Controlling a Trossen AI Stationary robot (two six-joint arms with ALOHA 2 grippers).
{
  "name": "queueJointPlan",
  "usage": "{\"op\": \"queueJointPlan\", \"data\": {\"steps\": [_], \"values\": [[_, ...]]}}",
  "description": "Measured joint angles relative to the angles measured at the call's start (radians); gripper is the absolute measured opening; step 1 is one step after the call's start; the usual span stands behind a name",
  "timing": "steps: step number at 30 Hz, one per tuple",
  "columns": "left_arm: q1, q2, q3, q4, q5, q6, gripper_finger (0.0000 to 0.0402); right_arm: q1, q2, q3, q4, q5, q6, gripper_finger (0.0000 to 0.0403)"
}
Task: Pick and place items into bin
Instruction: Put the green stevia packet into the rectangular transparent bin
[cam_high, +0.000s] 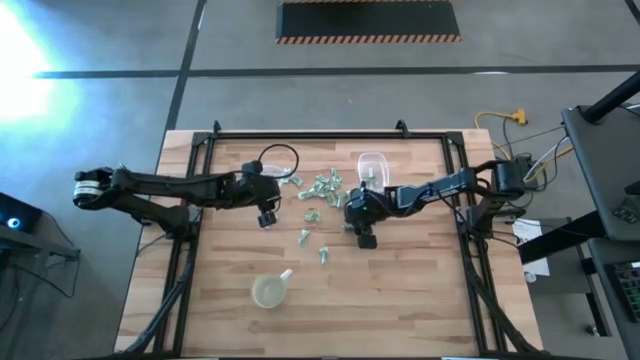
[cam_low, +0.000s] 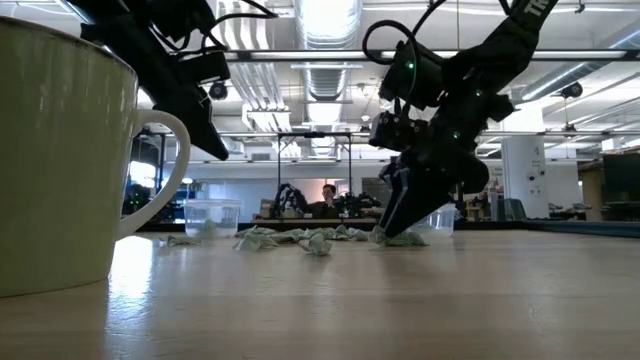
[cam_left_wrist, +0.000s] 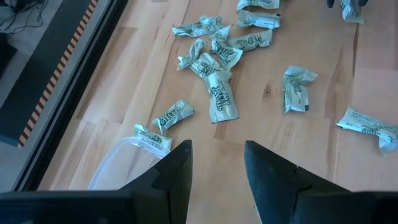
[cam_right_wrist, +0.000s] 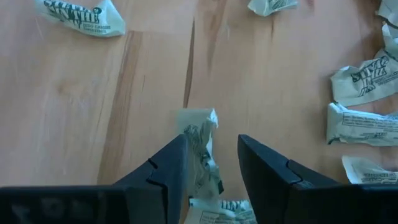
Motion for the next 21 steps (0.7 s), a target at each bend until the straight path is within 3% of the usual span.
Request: {"op": "queueJointPlan", "data": {"steps": [6, 14, 21], "values": [[0.0, 0.0, 0.0, 0.009, 0.0, 0.0, 0.013, 0.0, 0.0, 0.0, 0.0, -0.002, 0.0, 0.0102], [0.0, 0.0, 0.0, 0.009, 0.0, 0.0, 0.013, 0.009, 0.0, -0.001, 0.0, -0.004, -0.004, 0.0019], [0.0, 0.0, 0.0, 0.013, 0.0, 0.0, 0.013, 0.017, 0.0, 0.015, 0.001, -0.004, -0.005, 0.0009]]}}
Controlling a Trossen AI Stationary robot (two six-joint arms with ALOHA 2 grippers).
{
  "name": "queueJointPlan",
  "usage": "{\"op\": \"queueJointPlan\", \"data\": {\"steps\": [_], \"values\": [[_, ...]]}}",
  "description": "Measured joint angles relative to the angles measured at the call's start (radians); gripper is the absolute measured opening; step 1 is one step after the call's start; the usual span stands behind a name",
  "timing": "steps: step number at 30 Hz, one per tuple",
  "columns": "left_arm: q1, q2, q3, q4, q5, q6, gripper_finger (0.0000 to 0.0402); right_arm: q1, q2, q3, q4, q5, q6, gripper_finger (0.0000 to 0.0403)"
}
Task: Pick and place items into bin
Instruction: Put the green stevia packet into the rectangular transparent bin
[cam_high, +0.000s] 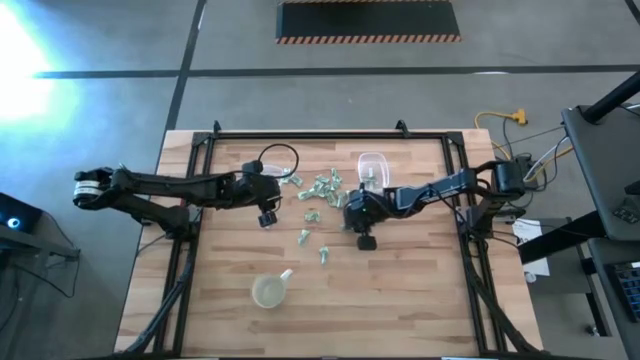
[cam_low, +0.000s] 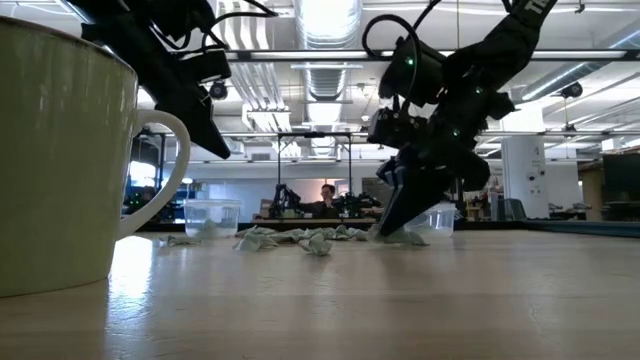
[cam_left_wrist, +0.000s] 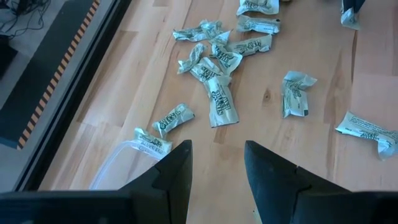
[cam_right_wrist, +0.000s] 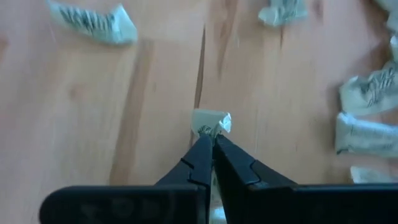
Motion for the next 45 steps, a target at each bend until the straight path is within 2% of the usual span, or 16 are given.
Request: {"op": "queueJointPlan", "data": {"steps": [9, 11, 17, 22, 27, 35, 45], "values": [[0.0, 0.0, 0.0, 0.0, 0.0, 0.0, 0.013, 0.006, -0.045, 0.11, -0.05, 0.021, -0.108, 0.0009], [0.0, 0.0, 0.0, -0.001, 0.0, 0.0, 0.013, 0.004, -0.067, 0.142, -0.125, 0.088, -0.136, 0.0009], [0.001, 0.0, 0.0, 0.0, 0.0, 0.0, 0.013, -0.015, -0.123, 0.233, -0.395, 0.406, -0.151, 0.0009], [0.0, 0.0, 0.0, 0.002, 0.0, 0.0, 0.013, -0.068, -0.173, 0.243, -0.528, 0.517, -0.089, 0.0009], [0.0, 0.0, 0.0, 0.003, 0.0, 0.0, 0.013, -0.145, -0.215, 0.192, -0.521, 0.532, -0.025, 0.0009], [0.0, 0.0, 0.0, 0.003, 0.0, -0.024, 0.013, -0.251, -0.206, 0.117, -0.463, 0.527, 0.005, 0.0009], [-0.006, 0.0, 0.0, 0.025, 0.001, -0.024, 0.013, -0.273, -0.192, 0.104, -0.395, 0.47, -0.029, 0.002]]}}
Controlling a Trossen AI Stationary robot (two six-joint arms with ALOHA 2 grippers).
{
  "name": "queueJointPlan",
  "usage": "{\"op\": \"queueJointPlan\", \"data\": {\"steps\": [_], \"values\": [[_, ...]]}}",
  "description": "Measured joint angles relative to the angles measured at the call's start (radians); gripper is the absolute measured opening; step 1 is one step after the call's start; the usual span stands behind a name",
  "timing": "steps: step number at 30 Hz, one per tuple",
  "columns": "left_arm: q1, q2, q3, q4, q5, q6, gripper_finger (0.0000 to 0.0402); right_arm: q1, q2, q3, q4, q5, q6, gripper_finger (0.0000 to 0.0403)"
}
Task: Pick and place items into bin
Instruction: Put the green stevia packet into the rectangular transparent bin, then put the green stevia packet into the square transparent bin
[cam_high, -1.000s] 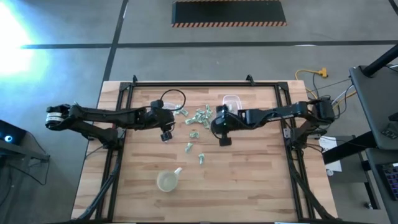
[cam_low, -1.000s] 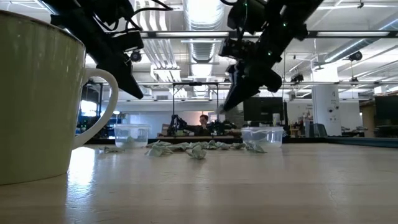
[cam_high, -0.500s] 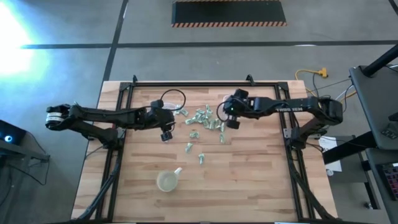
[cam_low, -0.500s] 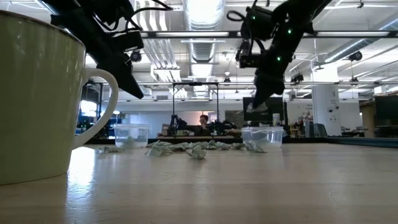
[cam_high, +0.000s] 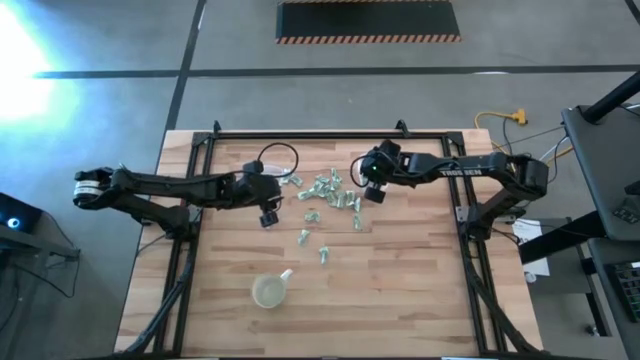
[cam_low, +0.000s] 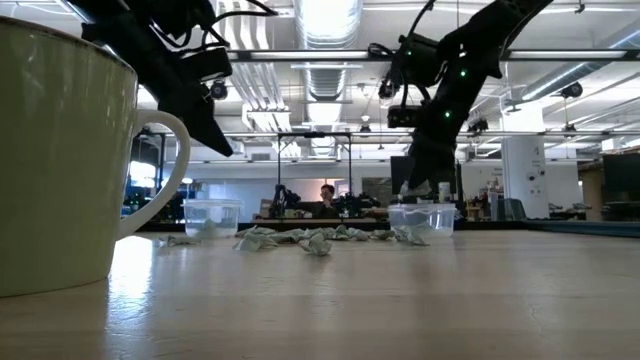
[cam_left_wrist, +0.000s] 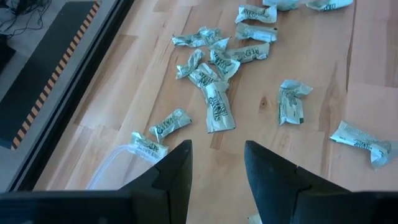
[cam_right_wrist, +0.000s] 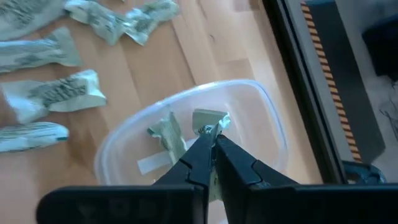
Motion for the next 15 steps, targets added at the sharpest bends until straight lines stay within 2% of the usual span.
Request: {"op": "queueJointPlan", "data": {"steps": [7, 15], "values": [[-0.001, 0.0, 0.0, 0.031, 0.004, -0.001, 0.013, 0.0, 0.0, 0.0, 0.0, 0.0, -0.001, 0.0071], [-0.024, 0.012, 0.0, 0.039, 0.14, -0.003, 0.013, 0.019, -0.037, 0.0, 0.0, 0.001, -0.001, 0.0095]]}}
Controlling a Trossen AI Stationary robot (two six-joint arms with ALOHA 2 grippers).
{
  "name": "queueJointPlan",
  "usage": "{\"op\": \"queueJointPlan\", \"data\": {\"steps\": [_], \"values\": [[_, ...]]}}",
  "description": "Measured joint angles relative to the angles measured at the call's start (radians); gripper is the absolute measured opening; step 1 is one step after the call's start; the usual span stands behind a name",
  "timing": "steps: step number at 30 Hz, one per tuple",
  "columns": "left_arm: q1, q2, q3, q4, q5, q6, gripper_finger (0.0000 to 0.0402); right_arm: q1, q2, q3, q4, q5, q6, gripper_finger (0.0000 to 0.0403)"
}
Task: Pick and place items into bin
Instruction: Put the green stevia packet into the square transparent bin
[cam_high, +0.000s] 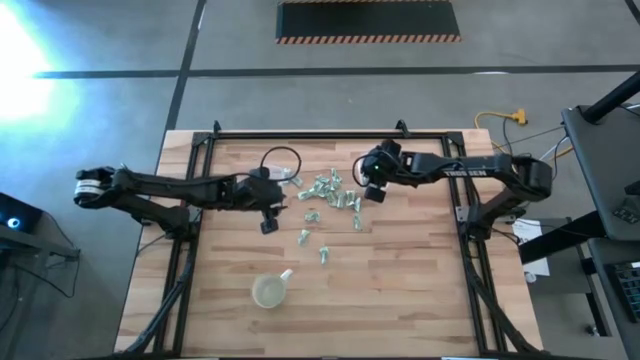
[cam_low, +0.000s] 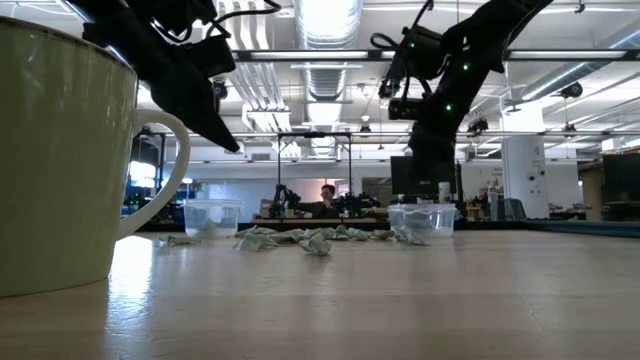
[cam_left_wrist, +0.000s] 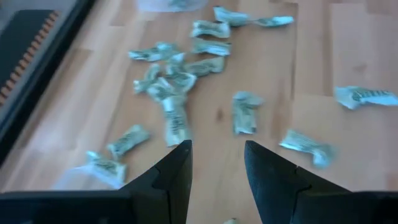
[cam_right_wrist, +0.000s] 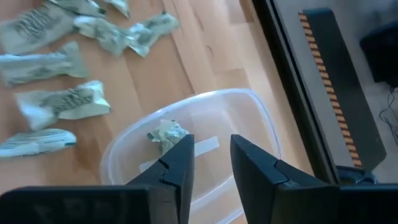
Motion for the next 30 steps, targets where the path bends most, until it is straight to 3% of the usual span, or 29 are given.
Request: {"op": "queueJointPlan", "data": {"steps": [5, 12, 19, 30], "values": [[-0.012, 0.053, 0.0, 0.083, 0.043, 0.008, 0.013, 0.038, -0.033, -0.001, 0.002, -0.036, -0.029, 0.009], [-0.021, 0.219, 0.013, 0.296, 0.068, 0.087, 0.013, 0.07, -0.086, -0.019, 0.007, -0.192, -0.053, 0.0073], [-0.021, 0.417, 0.097, 0.315, 0.054, 0.109, 0.013, 0.076, -0.155, -0.098, 0.072, -0.339, -0.055, 0.0061], [-0.02, 0.594, 0.202, 0.317, 0.035, 0.143, 0.013, 0.077, -0.258, -0.252, 0.199, -0.36, -0.057, 0.0059]]}}
